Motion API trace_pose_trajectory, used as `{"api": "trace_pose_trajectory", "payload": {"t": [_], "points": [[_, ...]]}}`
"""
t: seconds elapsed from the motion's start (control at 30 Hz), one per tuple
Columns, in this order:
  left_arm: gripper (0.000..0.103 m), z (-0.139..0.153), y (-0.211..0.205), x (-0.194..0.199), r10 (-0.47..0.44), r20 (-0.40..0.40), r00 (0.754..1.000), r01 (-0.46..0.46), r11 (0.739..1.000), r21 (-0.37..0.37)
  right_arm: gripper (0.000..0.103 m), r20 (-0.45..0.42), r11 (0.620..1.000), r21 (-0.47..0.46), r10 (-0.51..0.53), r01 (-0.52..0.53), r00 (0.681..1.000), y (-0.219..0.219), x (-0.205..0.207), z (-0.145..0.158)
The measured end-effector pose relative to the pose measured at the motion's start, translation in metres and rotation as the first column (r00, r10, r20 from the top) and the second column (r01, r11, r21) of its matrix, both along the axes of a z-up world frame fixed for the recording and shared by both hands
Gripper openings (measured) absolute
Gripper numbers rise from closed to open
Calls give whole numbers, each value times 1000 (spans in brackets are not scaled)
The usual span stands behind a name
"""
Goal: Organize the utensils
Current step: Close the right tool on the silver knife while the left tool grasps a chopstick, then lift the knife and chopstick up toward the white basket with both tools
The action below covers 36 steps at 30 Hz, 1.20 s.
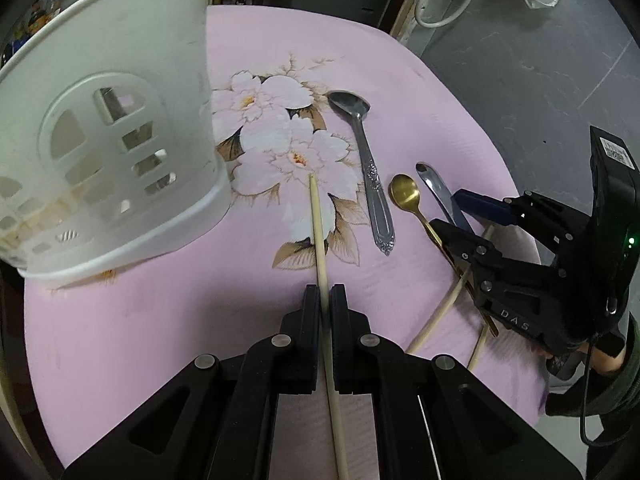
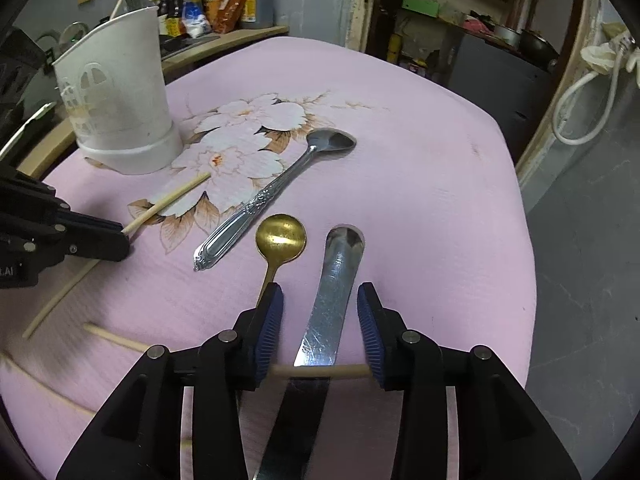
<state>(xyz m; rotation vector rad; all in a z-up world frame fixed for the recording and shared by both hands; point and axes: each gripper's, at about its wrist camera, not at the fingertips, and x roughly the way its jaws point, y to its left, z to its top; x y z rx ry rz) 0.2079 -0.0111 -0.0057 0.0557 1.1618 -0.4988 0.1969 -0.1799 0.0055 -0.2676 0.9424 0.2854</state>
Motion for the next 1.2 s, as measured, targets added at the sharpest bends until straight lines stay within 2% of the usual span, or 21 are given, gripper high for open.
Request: {"api": "trace_pose_trajectory", "payload": {"t": [0.27, 0.33, 0.47, 0.6, 0.7, 0.8, 0.97, 1.07, 1.2], "points": [[4, -3, -6, 0, -55, 30, 998, 55, 998, 13, 37, -20, 997, 56, -45, 46, 999, -6, 0, -1], [4, -3, -8, 3, -65, 16, 998, 64, 998, 10, 33, -26, 998, 49, -42, 43, 999, -3, 1, 0], [3, -3, -11, 8, -60, 3, 998, 60, 998, 3, 30, -91, 997, 57, -50, 55, 995, -3, 9, 2], [3, -1, -11, 2, -39, 31, 999, 39, 999, 3, 16, -143, 993, 79, -81, 93, 986, -9, 17, 4], [3, -2, -10, 1, -12, 48, 999, 13, 1000, -18, 14, -152, 987, 108, -99, 116, 983, -14, 18, 4], [3, 0, -5, -3, 17, 69, 997, -14, 999, -44, 13, -124, 984, 134, -97, 114, 987, -16, 13, 6], [2, 7, 0, -14, 72, 137, 988, -57, 992, -110, 13, 5, 981, 181, -76, 74, 997, -15, -8, 12], [2, 17, 0, -30, 94, 251, 963, -64, 990, -127, 13, 100, 975, 219, -71, 48, 992, -15, -24, 20], [3, 32, 6, -42, 174, 367, 914, -106, 974, -200, 13, 222, 965, 263, -60, -1, 973, -12, -40, 32]]}}
